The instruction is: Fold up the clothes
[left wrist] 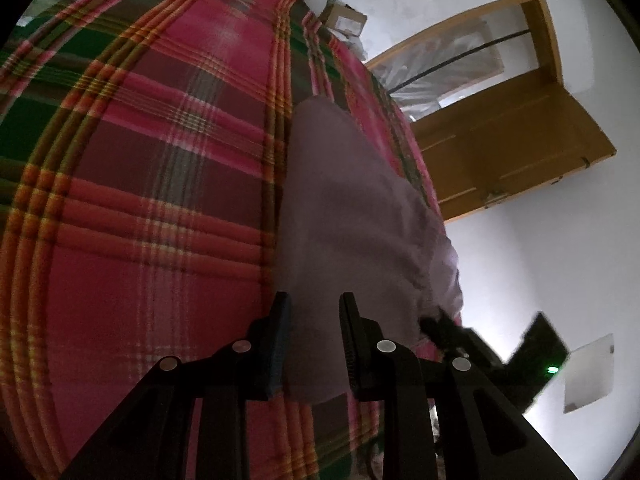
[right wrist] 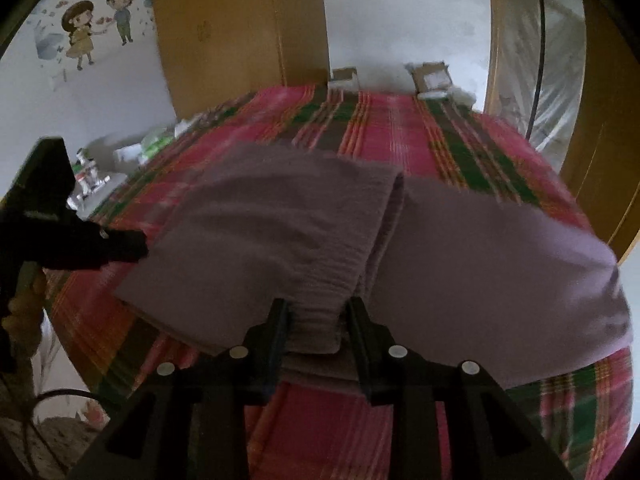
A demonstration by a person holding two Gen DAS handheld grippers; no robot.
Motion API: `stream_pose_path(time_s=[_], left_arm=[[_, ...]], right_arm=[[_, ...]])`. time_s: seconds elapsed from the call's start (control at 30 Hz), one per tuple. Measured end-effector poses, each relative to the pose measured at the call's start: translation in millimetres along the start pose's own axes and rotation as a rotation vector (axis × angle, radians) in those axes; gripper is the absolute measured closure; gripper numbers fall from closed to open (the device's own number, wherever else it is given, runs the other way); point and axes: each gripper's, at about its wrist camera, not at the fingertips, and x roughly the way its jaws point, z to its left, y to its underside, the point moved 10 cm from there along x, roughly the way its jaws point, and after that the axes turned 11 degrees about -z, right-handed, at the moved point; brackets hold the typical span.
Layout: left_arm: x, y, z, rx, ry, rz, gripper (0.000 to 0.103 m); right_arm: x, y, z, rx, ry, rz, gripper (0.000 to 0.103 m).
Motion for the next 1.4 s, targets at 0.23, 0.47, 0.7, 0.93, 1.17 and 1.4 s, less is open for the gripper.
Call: stream_pose_path(time_s=[0.23,0.47,0.7,0.93,1.17,1.4], left_arm=[[-2,8,7,-0.039,0.016,0.028,0.079],[-4,16,14,-0.073,0.032,0.056,0.079],[-6,16,16,-0.08,0.039,0.061,0.078],[0,9,9,-0.096,0.06,0.073,0.079],[0,3,-2,-0.088,0.092,0.074,0.079],[13,-7,-30,-0.093,0.087,0.07,0.078]], right_arm=[[2,-13,54,-0.094,-0.131,-0.032,0.068],[-1,-9,88,-0.184,-0.138,-0.048,0.066],[0,-4,107,-0.208,-0.19,-0.027,0.063],[34,15,144,-0.225,-0.302,0.063,0.049],[41,19,150,-0.301,-0.169,0.047,0.045],[41,14,142,-0.254,-0.098,0.027,0.056]])
